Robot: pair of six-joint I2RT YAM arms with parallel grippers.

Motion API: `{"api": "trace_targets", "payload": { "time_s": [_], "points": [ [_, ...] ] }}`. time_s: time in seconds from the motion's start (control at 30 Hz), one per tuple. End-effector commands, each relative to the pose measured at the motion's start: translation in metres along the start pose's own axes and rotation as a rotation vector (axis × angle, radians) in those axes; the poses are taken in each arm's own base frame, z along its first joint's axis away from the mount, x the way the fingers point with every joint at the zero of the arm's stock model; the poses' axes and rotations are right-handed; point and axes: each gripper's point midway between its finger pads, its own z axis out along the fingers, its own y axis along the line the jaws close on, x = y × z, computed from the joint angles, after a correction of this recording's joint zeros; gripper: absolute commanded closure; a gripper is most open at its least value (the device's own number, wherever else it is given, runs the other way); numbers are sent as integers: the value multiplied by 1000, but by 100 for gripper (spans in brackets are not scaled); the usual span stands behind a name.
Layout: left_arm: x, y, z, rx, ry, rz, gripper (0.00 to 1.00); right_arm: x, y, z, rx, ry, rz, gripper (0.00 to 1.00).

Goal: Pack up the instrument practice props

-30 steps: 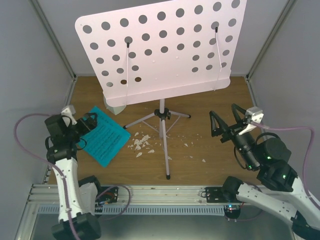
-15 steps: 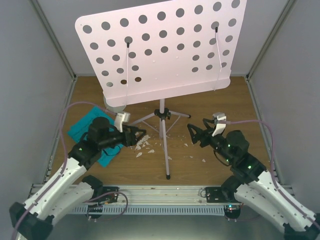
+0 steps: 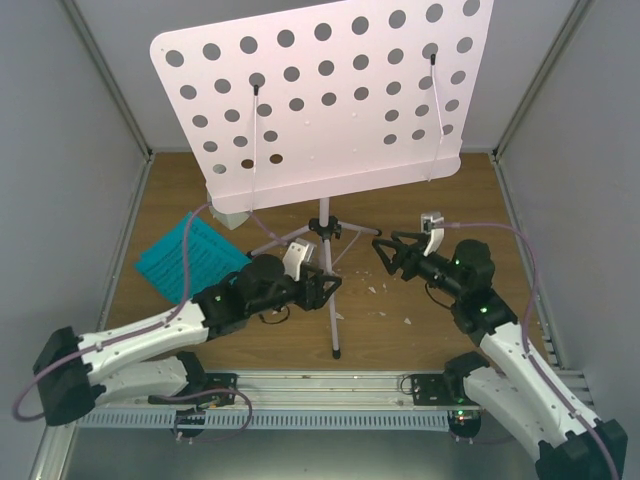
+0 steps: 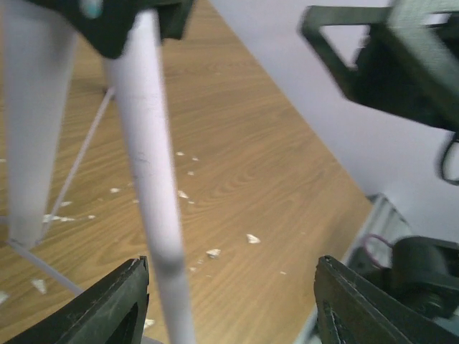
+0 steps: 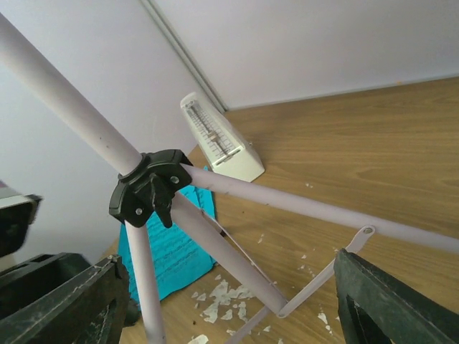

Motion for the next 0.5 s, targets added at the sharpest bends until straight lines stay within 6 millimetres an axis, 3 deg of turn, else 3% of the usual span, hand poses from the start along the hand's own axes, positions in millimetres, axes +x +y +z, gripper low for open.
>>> {"api": "trace_targets", "payload": {
  "time_s": [0.0, 0.17, 0.47],
  "points": [
    [-32, 10, 12, -125, -126, 8, 36, -21, 17, -3, -55, -43, -57, 22],
    [-31, 20, 26, -185, -109, 27, 44, -25, 18, -8, -42, -61, -81, 23],
    [-30, 29, 32, -247, -93, 50, 75, -25, 20, -13, -43, -68, -103, 26]
  ]
}}
